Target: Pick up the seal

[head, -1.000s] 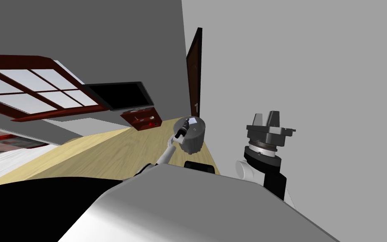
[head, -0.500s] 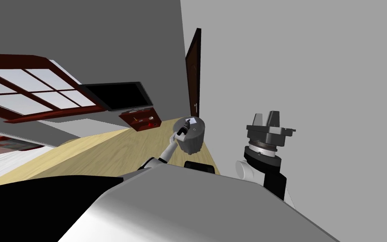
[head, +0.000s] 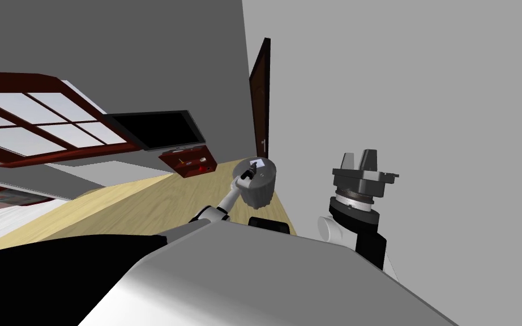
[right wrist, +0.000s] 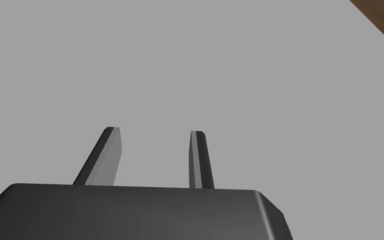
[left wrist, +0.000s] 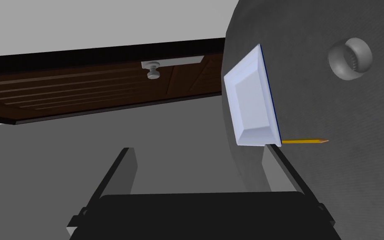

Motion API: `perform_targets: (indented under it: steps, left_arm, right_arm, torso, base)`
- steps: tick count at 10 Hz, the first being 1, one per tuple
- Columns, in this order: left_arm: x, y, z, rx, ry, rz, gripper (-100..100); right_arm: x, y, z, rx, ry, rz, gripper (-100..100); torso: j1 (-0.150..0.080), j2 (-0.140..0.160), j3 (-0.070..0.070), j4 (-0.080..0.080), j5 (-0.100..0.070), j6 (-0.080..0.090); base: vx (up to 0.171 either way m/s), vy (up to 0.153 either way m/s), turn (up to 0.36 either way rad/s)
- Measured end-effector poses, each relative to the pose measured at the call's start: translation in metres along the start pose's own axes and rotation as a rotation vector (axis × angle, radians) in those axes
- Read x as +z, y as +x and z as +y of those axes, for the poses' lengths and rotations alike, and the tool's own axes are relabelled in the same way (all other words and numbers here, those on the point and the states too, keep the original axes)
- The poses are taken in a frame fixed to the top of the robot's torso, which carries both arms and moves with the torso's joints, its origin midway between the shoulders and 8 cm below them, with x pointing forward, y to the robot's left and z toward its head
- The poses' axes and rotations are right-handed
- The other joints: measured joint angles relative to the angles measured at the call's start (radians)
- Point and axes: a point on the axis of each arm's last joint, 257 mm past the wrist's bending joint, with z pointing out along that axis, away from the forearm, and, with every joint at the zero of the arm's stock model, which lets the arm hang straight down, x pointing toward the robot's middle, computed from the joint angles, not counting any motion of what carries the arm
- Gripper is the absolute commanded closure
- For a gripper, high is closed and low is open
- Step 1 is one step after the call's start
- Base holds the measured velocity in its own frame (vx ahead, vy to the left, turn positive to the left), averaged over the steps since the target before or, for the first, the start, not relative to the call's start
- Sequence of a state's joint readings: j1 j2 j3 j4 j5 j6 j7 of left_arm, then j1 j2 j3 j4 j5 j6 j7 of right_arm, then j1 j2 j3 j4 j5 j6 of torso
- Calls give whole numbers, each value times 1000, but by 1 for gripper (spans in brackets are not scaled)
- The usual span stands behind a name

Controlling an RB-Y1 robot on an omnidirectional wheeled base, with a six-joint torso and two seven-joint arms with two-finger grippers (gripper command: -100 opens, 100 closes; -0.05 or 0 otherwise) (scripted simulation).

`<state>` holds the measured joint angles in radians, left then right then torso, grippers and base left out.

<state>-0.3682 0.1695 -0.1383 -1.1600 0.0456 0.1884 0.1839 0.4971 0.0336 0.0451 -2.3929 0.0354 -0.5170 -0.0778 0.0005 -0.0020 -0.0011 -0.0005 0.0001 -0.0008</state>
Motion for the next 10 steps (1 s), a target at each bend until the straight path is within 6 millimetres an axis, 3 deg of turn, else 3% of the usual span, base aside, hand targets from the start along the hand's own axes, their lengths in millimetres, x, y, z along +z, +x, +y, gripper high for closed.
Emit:
perform_targets:
  steps: [4, 10]
  left_arm:
    - [16, -4, 20, -21, -109, -20, -100]
    - [24, -13, 60, -56, -256, -49, -100]
  right_arm:
    - [0, 0, 0, 0, 0, 0, 0]
    - [0, 0, 0, 0, 0, 0, 0]
  torso:
    - [0, -1, -1, 0, 0, 0]
    - [0, -1, -1, 0, 0, 0]
  base:
    - [40, 5, -8]
    - [46, 5, 1]
